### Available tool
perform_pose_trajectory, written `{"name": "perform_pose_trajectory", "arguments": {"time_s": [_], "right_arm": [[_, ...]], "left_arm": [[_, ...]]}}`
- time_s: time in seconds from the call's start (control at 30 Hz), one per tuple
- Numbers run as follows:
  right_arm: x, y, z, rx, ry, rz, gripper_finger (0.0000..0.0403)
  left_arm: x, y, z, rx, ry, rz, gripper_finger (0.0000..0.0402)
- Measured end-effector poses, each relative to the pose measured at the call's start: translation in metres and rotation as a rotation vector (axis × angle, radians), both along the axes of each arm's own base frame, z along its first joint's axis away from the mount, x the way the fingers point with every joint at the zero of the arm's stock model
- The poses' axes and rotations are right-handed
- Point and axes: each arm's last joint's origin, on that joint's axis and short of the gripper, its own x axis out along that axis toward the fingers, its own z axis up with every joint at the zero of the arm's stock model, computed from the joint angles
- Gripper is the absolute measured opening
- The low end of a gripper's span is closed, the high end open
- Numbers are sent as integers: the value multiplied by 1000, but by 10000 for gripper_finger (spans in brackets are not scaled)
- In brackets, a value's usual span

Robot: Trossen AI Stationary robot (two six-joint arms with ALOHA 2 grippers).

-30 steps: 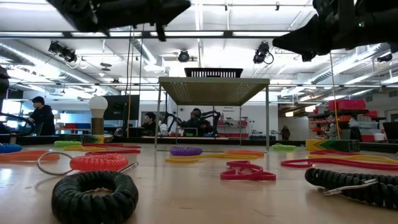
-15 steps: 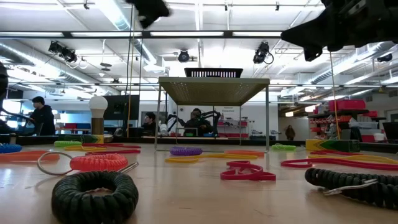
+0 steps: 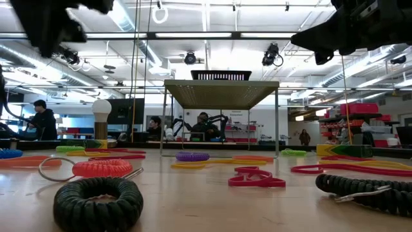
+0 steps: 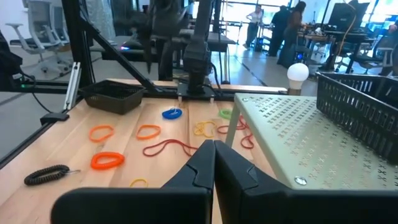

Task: Pick & Place Office Desk Supplies
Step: Put the black bin on the shelf aligned with the other black bin

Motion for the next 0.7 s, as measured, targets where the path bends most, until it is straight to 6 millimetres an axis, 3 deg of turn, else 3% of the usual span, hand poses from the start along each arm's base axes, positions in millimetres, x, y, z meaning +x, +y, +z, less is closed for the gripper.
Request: {"name": "perform_pose_trajectory", "arguments": {"time_s": [0.27, 0.47, 0.7], "right_arm": [[0, 0, -1, -2, 8, 0, 9], [0, 0, -2, -6, 20, -1, 9], [0, 0, -2, -6, 20, -3, 9]], "left_arm": [[-12, -35, -48, -56, 246, -214, 173], [-23, -56, -69, -27, 299, -338, 198], [-33, -68, -86, 22, 305, -400, 195]]}}
